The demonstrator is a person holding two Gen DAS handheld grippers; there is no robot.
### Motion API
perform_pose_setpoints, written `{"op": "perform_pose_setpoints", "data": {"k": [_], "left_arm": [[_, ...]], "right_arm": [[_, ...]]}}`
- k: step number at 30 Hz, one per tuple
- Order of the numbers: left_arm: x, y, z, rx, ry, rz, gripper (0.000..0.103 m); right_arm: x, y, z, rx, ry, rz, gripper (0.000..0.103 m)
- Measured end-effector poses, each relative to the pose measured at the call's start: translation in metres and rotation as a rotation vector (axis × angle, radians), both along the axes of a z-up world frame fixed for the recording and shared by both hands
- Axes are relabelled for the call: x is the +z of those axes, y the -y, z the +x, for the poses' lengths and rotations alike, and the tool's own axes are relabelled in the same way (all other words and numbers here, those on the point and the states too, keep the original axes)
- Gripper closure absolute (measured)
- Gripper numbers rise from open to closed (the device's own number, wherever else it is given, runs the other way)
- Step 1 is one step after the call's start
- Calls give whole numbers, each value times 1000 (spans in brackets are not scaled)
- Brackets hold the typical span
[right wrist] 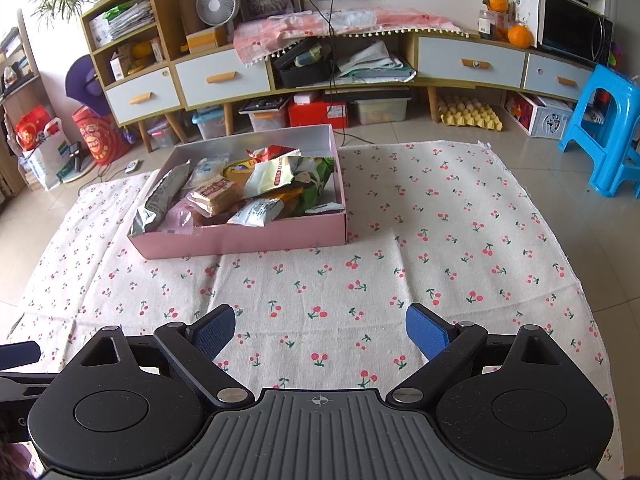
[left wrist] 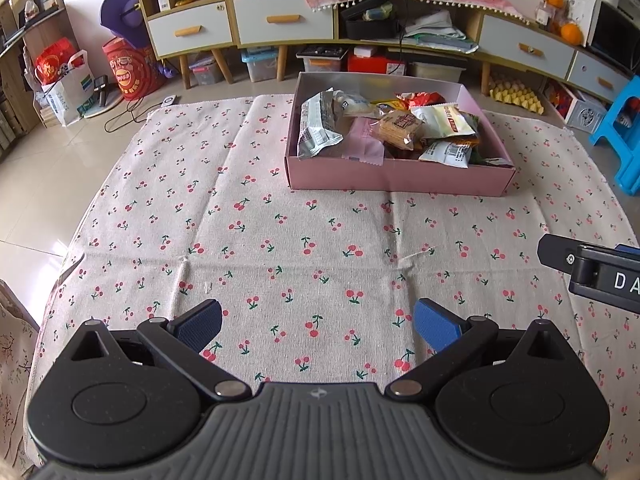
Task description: Organize snacks
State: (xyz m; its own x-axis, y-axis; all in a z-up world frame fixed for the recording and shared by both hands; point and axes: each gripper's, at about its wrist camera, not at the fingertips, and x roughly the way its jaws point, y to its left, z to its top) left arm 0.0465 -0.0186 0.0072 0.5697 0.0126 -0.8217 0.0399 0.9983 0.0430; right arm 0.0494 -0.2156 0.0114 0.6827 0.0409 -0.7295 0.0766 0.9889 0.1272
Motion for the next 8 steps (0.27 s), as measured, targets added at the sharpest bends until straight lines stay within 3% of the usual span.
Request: {"op": "perform_pose_setpoints", "data": {"k": [8], "left_arm": [[-1, 0, 1, -5, -3, 3, 1]], "right_arm": [[-2, 0, 0, 0, -5, 1, 9]]}}
